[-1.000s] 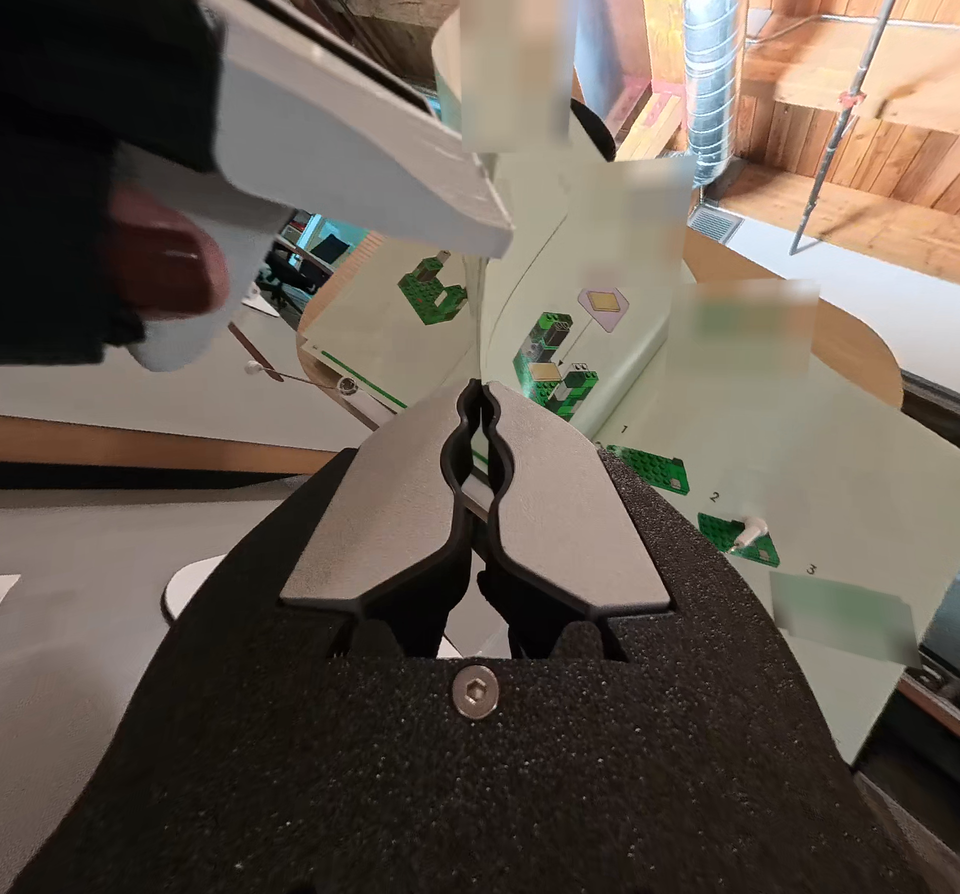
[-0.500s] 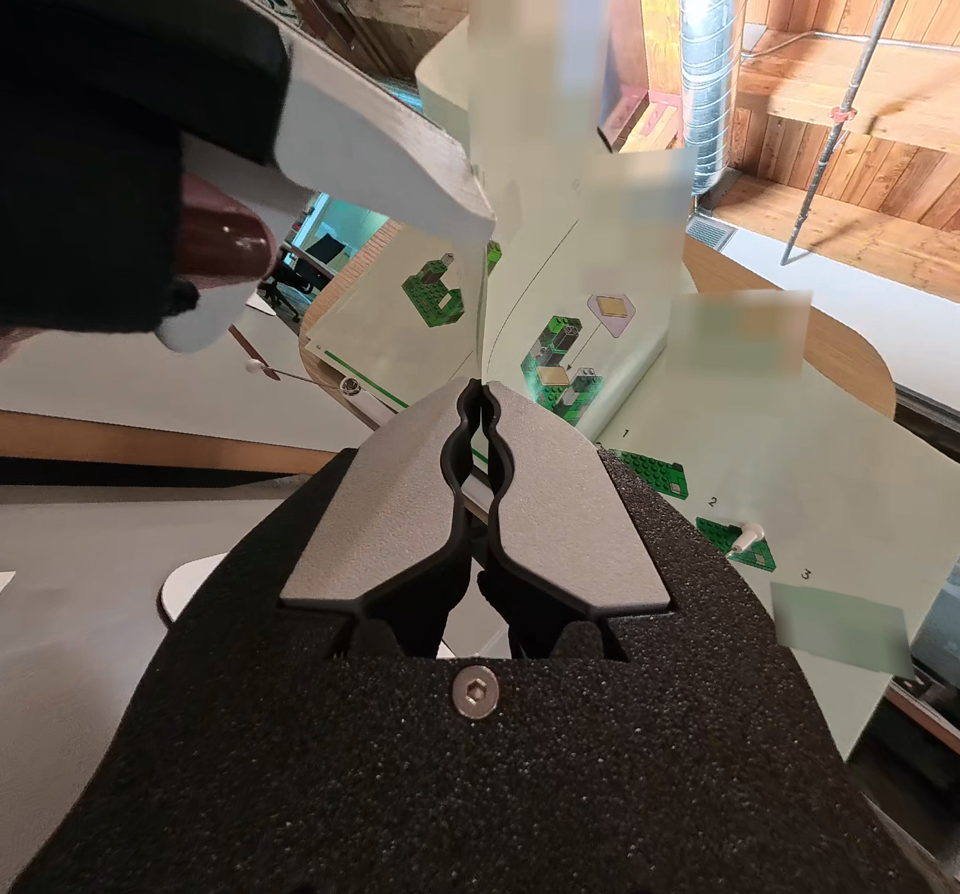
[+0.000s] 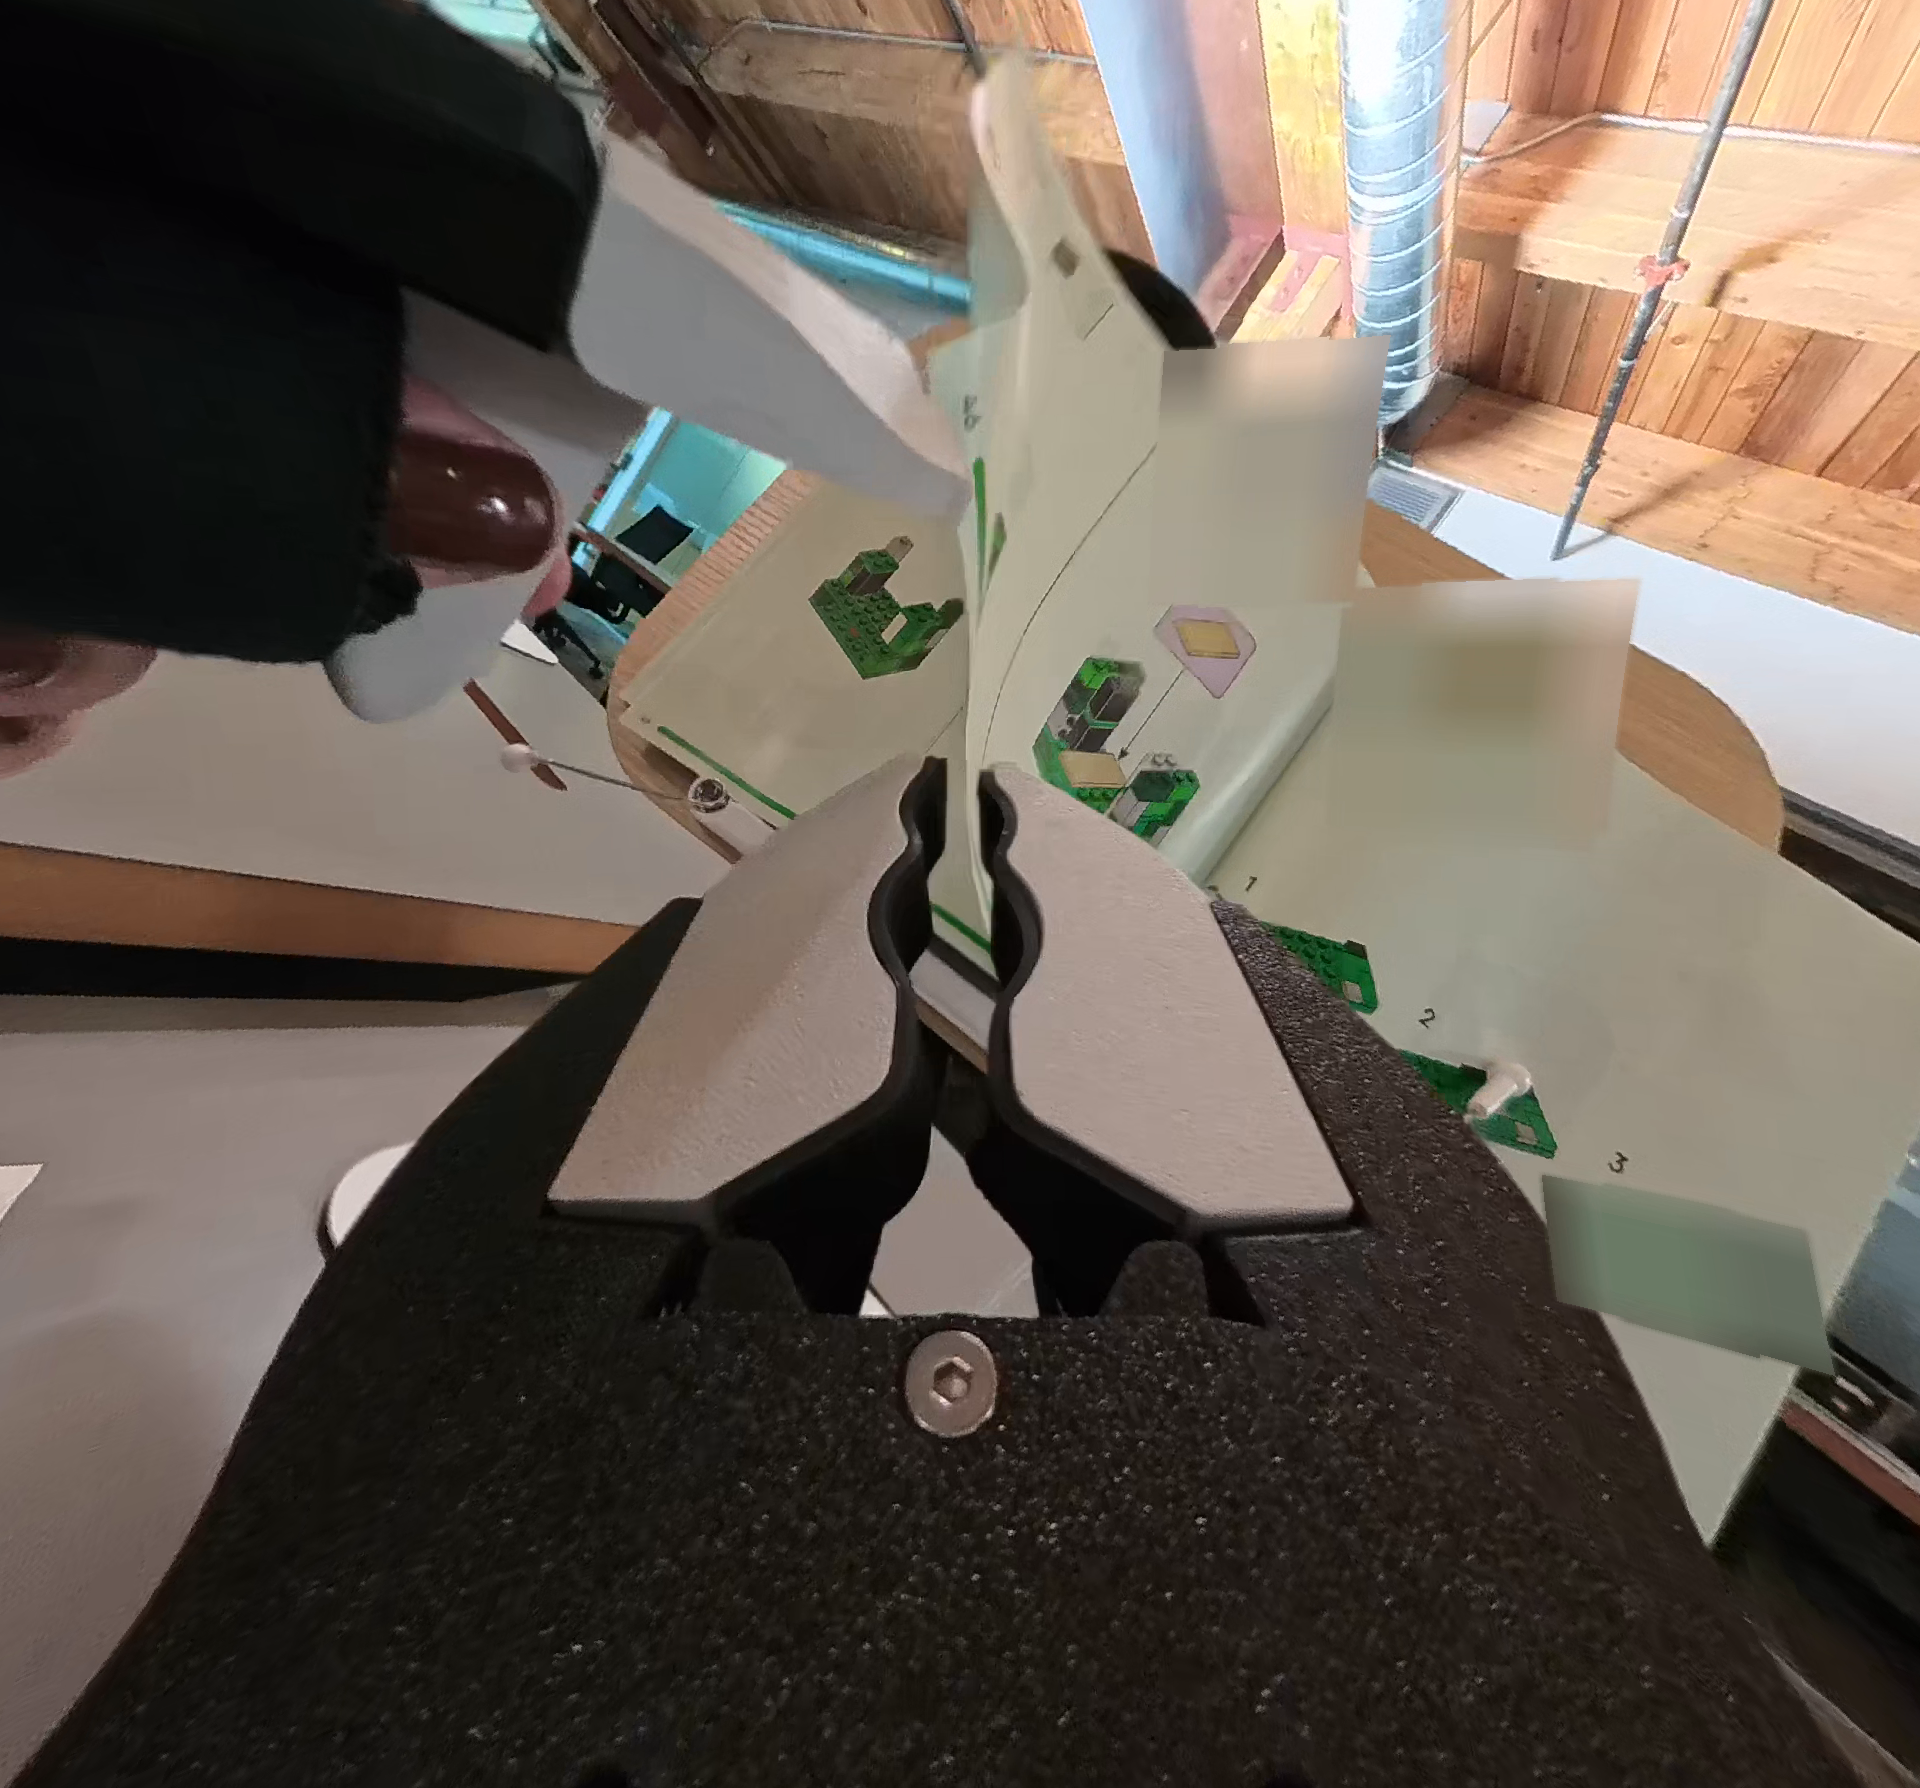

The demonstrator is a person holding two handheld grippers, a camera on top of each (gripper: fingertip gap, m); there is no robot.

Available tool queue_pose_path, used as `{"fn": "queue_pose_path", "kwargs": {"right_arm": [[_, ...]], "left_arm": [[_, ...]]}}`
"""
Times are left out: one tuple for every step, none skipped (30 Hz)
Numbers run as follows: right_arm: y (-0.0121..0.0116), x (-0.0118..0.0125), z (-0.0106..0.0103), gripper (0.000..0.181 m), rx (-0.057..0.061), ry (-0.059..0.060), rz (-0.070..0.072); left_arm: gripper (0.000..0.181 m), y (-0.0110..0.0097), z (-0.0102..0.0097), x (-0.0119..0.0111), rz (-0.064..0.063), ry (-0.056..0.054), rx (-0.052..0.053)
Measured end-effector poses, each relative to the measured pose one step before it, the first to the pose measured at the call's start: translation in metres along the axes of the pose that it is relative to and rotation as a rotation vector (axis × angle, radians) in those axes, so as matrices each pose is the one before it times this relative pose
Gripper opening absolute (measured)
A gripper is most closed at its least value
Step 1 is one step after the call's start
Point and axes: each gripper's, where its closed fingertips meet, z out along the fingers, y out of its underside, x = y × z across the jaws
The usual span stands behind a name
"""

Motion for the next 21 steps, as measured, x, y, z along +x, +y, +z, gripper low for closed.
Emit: {"fn": "queue_pose_path", "kwargs": {"right_arm": [[-0.00205,0.00094,-0.00054,0.009,0.0096,0.0053,-0.0022],[-0.00166,0.00063,-0.00021,0.013,0.0063,0.0026,-0.0033],[-0.00141,0.00013,-0.00010,0.015,0.0045,-0.0010,-0.0022],[-0.00125,0.00007,0.00001,0.016,0.0048,-0.0022,-0.0007],[-0.00112,0.00025,0.00004,0.017,0.0039,-0.0005,-0.0007],[-0.00089,0.00008,0.00013,0.017,0.0024,-0.0001,-0.0014],[-0.00080,0.00023,0.00009,0.016,0.0018,0.0007,-0.0019],[-0.00090,0.00033,0.00002,0.016,0.0026,0.0032,-0.0023],[-0.00076,0.00065,-0.00013,0.014,0.0029,0.0052,-0.0008],[-0.00051,0.00104,-0.00026,0.010,0.0018,0.0069,0.0018],[-0.00022,0.00144,-0.00051,0.005,0.0015,0.0089,0.0039],[0.00022,0.00109,-0.00052,0.000,0.0017,0.0048,0.0052],[0.00077,0.00083,-0.00014,0.000,0.0000,-0.0001,0.0111],[0.00116,0.00132,-0.00024,0.000,0.0002,-0.0011,0.0194],[0.00133,0.00275,-0.00053,0.000,0.0018,0.0044,0.0281],[0.00160,0.00413,-0.00106,0.000,0.0075,0.0058,0.0379],[0.00179,0.00525,-0.00139,0.000,0.0123,0.0014,0.0555],[0.00208,0.00746,-0.00191,0.000,0.0142,0.0038,0.0718],[0.00203,0.00994,-0.00230,0.000,0.0160,0.0115,0.0822],[0.00102,0.01032,-0.00253,0.000,0.0191,0.0069,0.0888],[0.00033,0.01029,-0.00253,0.000,0.0196,0.0031,0.0924]], "left_arm": [[0.000,0.00083,0.00008,0.00013,-0.0089,0.0066,-0.0037],[0.000,0.00069,0.00004,0.00022,-0.0064,0.0071,-0.0025],[0.000,0.00041,0.00003,0.00033,-0.0048,0.0067,-0.0016],[0.000,0.00013,0.00009,0.00130,-0.0032,0.0116,-0.0017],[0.000,0.00019,0.00030,0.00213,-0.0027,0.0171,-0.0034],[0.000,0.00022,0.00035,0.00218,-0.0022,0.0165,-0.0044],[0.000,0.00039,0.00054,0.00244,-0.0019,0.0183,-0.0062],[0.000,0.00079,0.00074,0.00294,-0.0029,0.0212,-0.0088],[0.000,0.00081,0.00078,0.00327,-0.0034,0.0231,-0.0098],[0.000,0.00089,0.00093,0.00286,-0.0029,0.0196,-0.0090],[0.000,0.00070,0.00081,0.00283,-0.0012,0.0176,-0.0069],[0.000,0.00071,0.00095,0.00327,0.0005,0.0200,-0.0072],[0.000,0.00045,0.00061,0.00019,0.0043,-0.0036,-0.0062],[0.007,0.00033,0.00018,-0.00108,0.0240,-0.0166,-0.0064],[0.015,0.00083,0.00005,-0.00074,0.0446,-0.0173,-0.0135],[0.024,-0.00051,-0.00017,-0.00350,0.0412,-0.0391,-0.0069],[0.032,-0.00126,-0.00096,-0.00302,0.0337,-0.0329,-0.0043],[0.033,-0.00256,-0.00165,-0.00139,0.0240,-0.0162,0.0024],[0.034,-0.00417,-0.00220,-0.00194,0.0103,-0.0173,0.0142],[0.034,-0.00491,-0.00241,-0.00206,-0.0029,-0.0130,0.0199],[0.032,-0.00465,-0.00243,-0.00217,-0.0107,-0.0095,0.0194]]}}
